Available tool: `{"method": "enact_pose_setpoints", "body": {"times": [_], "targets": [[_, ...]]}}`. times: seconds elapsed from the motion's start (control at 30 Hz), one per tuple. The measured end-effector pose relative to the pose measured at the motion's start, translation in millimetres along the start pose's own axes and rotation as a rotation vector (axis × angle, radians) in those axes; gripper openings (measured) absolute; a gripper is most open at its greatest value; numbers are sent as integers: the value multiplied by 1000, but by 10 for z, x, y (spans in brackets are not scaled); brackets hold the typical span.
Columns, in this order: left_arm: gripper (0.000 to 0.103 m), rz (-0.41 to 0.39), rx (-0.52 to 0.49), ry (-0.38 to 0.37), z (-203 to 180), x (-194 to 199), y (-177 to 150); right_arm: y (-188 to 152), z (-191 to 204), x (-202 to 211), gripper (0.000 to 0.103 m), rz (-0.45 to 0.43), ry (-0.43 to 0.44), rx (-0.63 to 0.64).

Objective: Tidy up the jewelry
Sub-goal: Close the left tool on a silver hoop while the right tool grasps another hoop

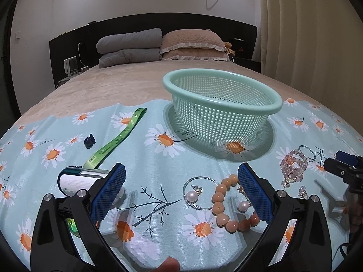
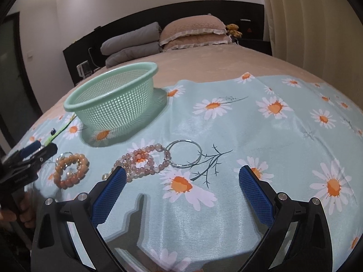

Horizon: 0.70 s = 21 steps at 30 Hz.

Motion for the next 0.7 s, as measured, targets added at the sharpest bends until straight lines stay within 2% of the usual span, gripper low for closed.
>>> {"method": "enact_pose_setpoints", "body": {"times": [0.17,0.23,0.37,0.43,0.53,0.6,0.63,0.7], "targets": [[97,86,1,-20,-15,-147,-91,98,-214,-158,95,43,-12,-81],[97,108,6,-27,-14,-181,-113,118,-243,-218,95,68,-25,-67],[97,100,18,-26,7,-151,-88,161,-232,-280,94,96,-28,-10],[97,100,7,-53,-33,-132,-69,192,-195,-308,93,102,-25,35],[97,117,-69,-93,-153,-131,-66,244,-142,-353,69,117,-33,125],[97,144,-111,-126,-205,-147,-73,254,-119,-409,67,144,-19,161],[97,153,-119,-137,-202,-156,-69,260,-111,-429,60,151,-10,175],[92,176,-106,-166,-161,-183,-43,262,-103,-483,56,175,5,197]]}}
Point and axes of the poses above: each gripper's, at about its wrist camera, not at the fingertips, and x roughly against the way its jaws point, z to its left, y to its top, the point moved 7 cm from there along -x, roughly the way its jaws point, and after that the axes turned 7 degrees about -z, right-handed, at the moved point
